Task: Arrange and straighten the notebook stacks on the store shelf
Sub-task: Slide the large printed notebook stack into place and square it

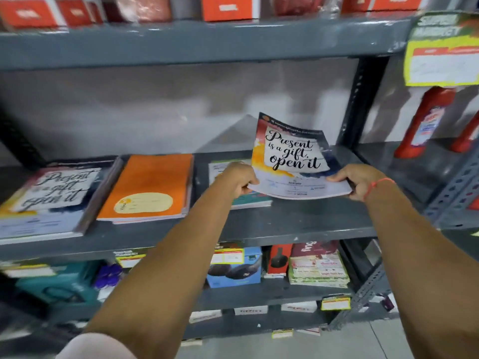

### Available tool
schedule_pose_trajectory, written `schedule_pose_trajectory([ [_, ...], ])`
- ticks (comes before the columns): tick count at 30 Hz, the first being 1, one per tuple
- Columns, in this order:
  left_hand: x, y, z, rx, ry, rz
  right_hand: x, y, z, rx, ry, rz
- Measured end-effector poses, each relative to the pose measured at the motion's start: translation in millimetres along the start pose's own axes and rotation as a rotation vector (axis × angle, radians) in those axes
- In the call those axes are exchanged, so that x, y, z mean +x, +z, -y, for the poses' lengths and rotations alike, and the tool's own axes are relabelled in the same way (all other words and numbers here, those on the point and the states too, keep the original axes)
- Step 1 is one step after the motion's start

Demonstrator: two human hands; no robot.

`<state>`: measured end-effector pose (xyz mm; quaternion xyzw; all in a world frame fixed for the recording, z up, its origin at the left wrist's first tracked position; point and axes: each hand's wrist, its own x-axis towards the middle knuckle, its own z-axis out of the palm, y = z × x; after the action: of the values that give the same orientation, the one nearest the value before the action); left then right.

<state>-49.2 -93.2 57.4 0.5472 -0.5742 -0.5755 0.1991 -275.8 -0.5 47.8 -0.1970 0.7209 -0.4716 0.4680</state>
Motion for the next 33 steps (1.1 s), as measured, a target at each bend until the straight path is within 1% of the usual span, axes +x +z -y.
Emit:
schedule_pose_trajectory([
  [3,-8.9,-70.8,16.5,0.01,0.022,-0.108,-6.6,67.4,18.4,-0.038,-0.06,0.074],
  [4,-17.8,-105.4,26.0,0.001,0.024,-0.152,-13.8,105.2,24.3,-0.065,-0.073,0.116],
  [6,-33.7,-148.7,37.6,-0.024,0.008,-0.184,-26.1,153.8,33.3,-0.063,-0.111,0.179],
  [7,-42.6,-185.7,50.0,-0.032,0.007,-0.225,-35.5,194.5,34.9,-0.06,-0.131,0.22],
  [9,-54.3,-256.3,78.2,-0.013,0.008,-0.308,-54.2,271.1,34.0,-0.07,-0.169,0.236],
  [12,-69.4,-346.0,115.5,-0.011,-0.016,-0.365,-80.0,376.2,26.6,-0.025,-0.207,0.296],
  [14,-74.8,-396.4,139.2,-0.017,-0.037,-0.392,-88.6,436.6,16.9,-0.036,-0.217,0.327],
  [18,-77.5,-466.5,181.7,-0.036,-0.039,-0.414,-95.8,518.1,-5.4,-0.135,-0.207,0.289],
  [21,-67.1,-489.0,209.7,-0.065,-0.069,-0.403,-96.0,543.1,-22.2,-0.211,-0.203,0.192],
  [23,-56.2,-498.9,222.7,-0.094,-0.058,-0.399,-101.0,554.9,-34.2,-0.318,-0.215,0.108],
  [26,-50.4,-501.6,234.0,-0.083,-0.054,-0.384,-100.0,560.9,-51.3,-0.374,-0.247,0.066],
  [29,-50.7,-500.0,239.6,-0.121,0.015,-0.339,-101.1,562.7,-56.1,-0.446,-0.315,0.02],
  [30,-52.8,-499.8,240.2,-0.155,0.05,-0.336,-99.4,562.2,-56.9,-0.443,-0.325,0.03],
  [33,-47.3,-502.4,248.6,-0.283,0.088,-0.332,-103.5,563.0,-59.1,-0.255,-0.322,0.127],
])
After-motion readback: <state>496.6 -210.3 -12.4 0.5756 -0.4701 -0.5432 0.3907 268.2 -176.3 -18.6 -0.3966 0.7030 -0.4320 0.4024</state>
